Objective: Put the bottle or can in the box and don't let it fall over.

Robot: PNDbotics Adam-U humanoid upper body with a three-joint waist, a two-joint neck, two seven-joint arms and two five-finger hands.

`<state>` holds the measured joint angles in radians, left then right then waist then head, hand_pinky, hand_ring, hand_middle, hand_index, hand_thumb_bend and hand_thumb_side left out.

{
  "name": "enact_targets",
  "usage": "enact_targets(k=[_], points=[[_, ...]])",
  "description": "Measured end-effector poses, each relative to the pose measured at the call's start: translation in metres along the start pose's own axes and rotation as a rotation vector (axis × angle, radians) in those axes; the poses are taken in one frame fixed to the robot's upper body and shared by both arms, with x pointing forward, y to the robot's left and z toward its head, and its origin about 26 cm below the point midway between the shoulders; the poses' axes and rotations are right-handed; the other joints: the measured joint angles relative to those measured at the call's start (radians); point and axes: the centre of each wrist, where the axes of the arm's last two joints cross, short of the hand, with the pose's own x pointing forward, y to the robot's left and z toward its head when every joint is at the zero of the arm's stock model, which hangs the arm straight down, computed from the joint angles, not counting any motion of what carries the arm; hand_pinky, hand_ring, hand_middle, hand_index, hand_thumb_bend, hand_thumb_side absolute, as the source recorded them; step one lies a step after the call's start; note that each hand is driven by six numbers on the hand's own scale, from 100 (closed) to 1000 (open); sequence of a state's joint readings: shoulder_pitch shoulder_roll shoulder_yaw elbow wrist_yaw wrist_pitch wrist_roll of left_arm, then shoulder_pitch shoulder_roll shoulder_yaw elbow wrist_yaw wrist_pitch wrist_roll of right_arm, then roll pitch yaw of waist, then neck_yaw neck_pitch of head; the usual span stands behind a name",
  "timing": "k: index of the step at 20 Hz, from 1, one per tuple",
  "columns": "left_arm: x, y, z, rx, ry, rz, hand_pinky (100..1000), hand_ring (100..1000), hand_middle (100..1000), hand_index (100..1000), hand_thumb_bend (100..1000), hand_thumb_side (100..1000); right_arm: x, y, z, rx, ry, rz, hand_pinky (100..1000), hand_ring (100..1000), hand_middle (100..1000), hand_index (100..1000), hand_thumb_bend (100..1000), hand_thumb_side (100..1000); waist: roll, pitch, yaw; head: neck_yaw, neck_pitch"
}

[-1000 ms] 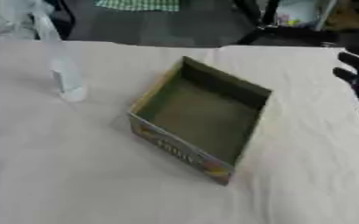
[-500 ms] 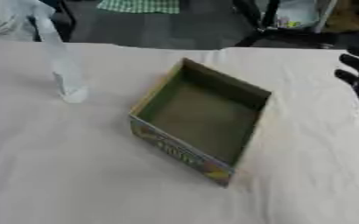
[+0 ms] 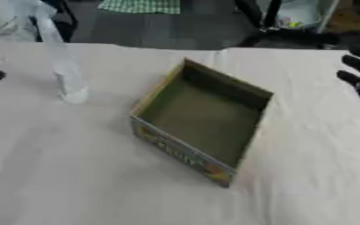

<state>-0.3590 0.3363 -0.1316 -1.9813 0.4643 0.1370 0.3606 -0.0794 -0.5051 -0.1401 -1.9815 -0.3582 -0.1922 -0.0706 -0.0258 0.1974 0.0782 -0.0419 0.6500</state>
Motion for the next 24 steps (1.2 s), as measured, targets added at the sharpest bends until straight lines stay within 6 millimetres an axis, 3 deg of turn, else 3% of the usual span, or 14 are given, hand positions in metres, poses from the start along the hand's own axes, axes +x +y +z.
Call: enact_targets(k=[6, 9, 10, 15, 19, 24], points=[[-0.005, -0.017, 0.001, -0.013, 0.102, 0.110, 460, 391, 461, 930, 469, 814, 0.000, 0.000, 0.000, 0.001, 0.001, -0.004, 871, 898, 842, 929, 100, 521, 0.001, 0.000, -0.002, 0.001, 0.000], [-0.007, -0.022, 0.002, -0.006, 0.142, 0.158, 329, 262, 328, 942, 476, 813, 0.000, 0.000, 0.000, 0.001, 0.002, -0.006, 871, 898, 842, 930, 100, 522, 0.001, 0.000, -0.002, 0.002, 0.000], [-0.008, -0.024, 0.003, -0.004, 0.154, 0.175, 323, 257, 322, 943, 476, 814, 0.000, 0.000, 0.000, 0.002, 0.003, -0.007, 871, 898, 842, 930, 100, 522, 0.002, 0.000, -0.002, 0.002, 0.000], [-0.010, -0.030, 0.003, -0.004, 0.201, 0.261, 116, 133, 190, 998, 472, 832, 0.000, 0.001, 0.000, 0.006, 0.005, -0.010, 872, 898, 842, 930, 100, 523, 0.002, 0.000, -0.002, 0.002, 0.000], [-0.011, -0.033, 0.003, 0.007, 0.223, 0.331, 100, 100, 100, 1000, 459, 861, 0.000, 0.001, 0.000, 0.006, 0.005, -0.010, 872, 899, 842, 930, 100, 527, 0.002, 0.000, -0.002, 0.002, 0.000], [-0.013, -0.036, 0.002, 0.024, 0.244, 0.419, 100, 100, 100, 1000, 474, 980, 0.000, 0.001, 0.000, 0.006, 0.006, -0.010, 873, 899, 843, 930, 100, 529, 0.002, 0.000, -0.002, 0.002, 0.000]])
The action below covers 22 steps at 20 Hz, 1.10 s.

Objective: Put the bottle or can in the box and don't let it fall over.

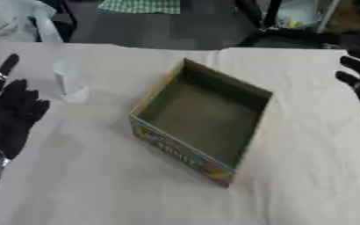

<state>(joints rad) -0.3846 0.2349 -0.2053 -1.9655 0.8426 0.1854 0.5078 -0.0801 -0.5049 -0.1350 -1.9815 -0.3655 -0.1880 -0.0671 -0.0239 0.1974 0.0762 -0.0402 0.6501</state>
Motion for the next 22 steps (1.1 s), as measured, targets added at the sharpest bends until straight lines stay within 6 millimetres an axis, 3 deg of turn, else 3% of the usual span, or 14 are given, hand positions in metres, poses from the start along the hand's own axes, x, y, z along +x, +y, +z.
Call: enact_targets(k=[2, 5, 8, 22], points=[[0.000, 0.000, -0.001, 0.003, 0.009, 0.032, 100, 100, 101, 1000, 492, 1000, 0.000, 0.000, 0.000, 0.000, 0.000, 0.000, 873, 899, 843, 930, 100, 530, 0.000, 0.000, 0.000, 0.000, 0.000], [-0.001, 0.000, -0.001, 0.010, 0.013, 0.083, 100, 100, 106, 1000, 620, 1000, 0.000, 0.000, 0.000, 0.000, 0.000, 0.000, 873, 899, 843, 930, 100, 534, 0.000, 0.000, 0.000, 0.000, 0.000], [0.000, -0.002, -0.003, 0.011, 0.014, 0.137, 100, 100, 100, 1000, 669, 1000, 0.000, 0.000, 0.000, 0.000, 0.000, 0.000, 873, 900, 843, 930, 100, 535, 0.000, 0.000, 0.000, 0.002, 0.000], [0.011, -0.010, -0.017, -0.006, 0.026, 0.397, 100, 100, 100, 1000, 693, 1000, 0.000, 0.000, 0.000, 0.000, 0.001, -0.001, 874, 900, 843, 930, 100, 537, 0.003, 0.000, -0.002, 0.002, 0.008]])
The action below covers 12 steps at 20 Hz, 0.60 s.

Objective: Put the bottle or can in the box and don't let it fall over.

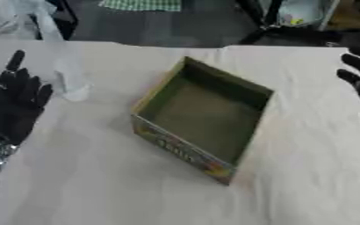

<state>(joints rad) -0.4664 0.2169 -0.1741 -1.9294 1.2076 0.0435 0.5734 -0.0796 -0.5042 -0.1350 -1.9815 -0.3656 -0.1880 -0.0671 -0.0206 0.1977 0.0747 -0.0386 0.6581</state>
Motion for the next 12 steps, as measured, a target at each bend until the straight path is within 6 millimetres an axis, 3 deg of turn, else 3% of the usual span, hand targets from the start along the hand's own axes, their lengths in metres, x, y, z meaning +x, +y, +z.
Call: enact_targets(k=[12], points=[[0.013, -0.003, -0.017, 0.002, 0.031, 0.193, 100, 100, 100, 1000, 695, 1000, 0.001, 0.001, -0.002, 0.000, -0.009, -0.005, 875, 900, 842, 930, 100, 543, 0.004, 0.013, -0.007, -0.009, -0.001]])
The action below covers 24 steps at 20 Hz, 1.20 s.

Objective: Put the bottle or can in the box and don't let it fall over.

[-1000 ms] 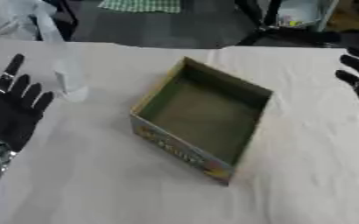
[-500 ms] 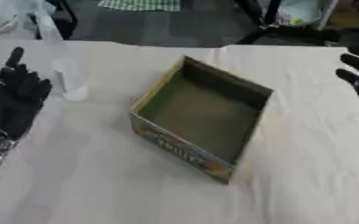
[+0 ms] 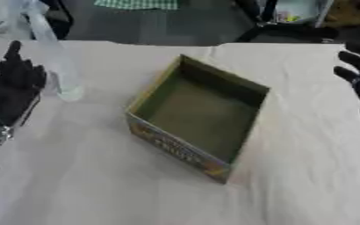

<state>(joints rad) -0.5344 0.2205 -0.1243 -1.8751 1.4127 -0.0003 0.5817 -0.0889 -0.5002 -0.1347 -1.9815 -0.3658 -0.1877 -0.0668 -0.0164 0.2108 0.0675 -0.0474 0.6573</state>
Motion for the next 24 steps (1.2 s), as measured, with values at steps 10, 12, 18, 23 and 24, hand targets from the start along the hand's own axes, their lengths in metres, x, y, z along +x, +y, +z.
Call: enact_targets(k=[10, 12, 18, 23, 24], points=[[0.012, -0.004, -0.011, -0.015, 0.005, 0.074, 100, 100, 100, 1000, 688, 1000, 0.000, 0.001, -0.002, 0.001, -0.007, -0.006, 876, 901, 842, 929, 100, 550, 0.000, 0.022, -0.005, 0.000, -0.018], [0.013, -0.005, -0.013, -0.021, 0.001, 0.074, 100, 100, 100, 1000, 691, 1000, 0.001, 0.002, -0.003, 0.000, -0.011, -0.010, 877, 902, 842, 929, 100, 553, -0.001, 0.030, -0.006, 0.001, -0.026], [0.016, -0.011, -0.020, -0.038, -0.007, 0.065, 100, 100, 100, 1000, 694, 1000, 0.000, 0.004, -0.004, -0.002, -0.017, -0.017, 878, 902, 842, 930, 100, 560, -0.005, 0.051, -0.010, 0.003, -0.034], [0.018, -0.013, -0.024, -0.040, -0.020, 0.050, 100, 100, 100, 1000, 690, 1000, 0.000, 0.005, -0.005, 0.001, -0.019, -0.014, 878, 903, 842, 930, 100, 566, -0.010, 0.064, -0.010, 0.012, -0.035], [0.019, -0.014, -0.025, -0.038, -0.021, 0.049, 100, 100, 100, 1000, 690, 1000, 0.000, 0.006, -0.005, 0.001, -0.018, -0.015, 879, 903, 842, 930, 100, 567, -0.010, 0.066, -0.010, 0.015, -0.035]])
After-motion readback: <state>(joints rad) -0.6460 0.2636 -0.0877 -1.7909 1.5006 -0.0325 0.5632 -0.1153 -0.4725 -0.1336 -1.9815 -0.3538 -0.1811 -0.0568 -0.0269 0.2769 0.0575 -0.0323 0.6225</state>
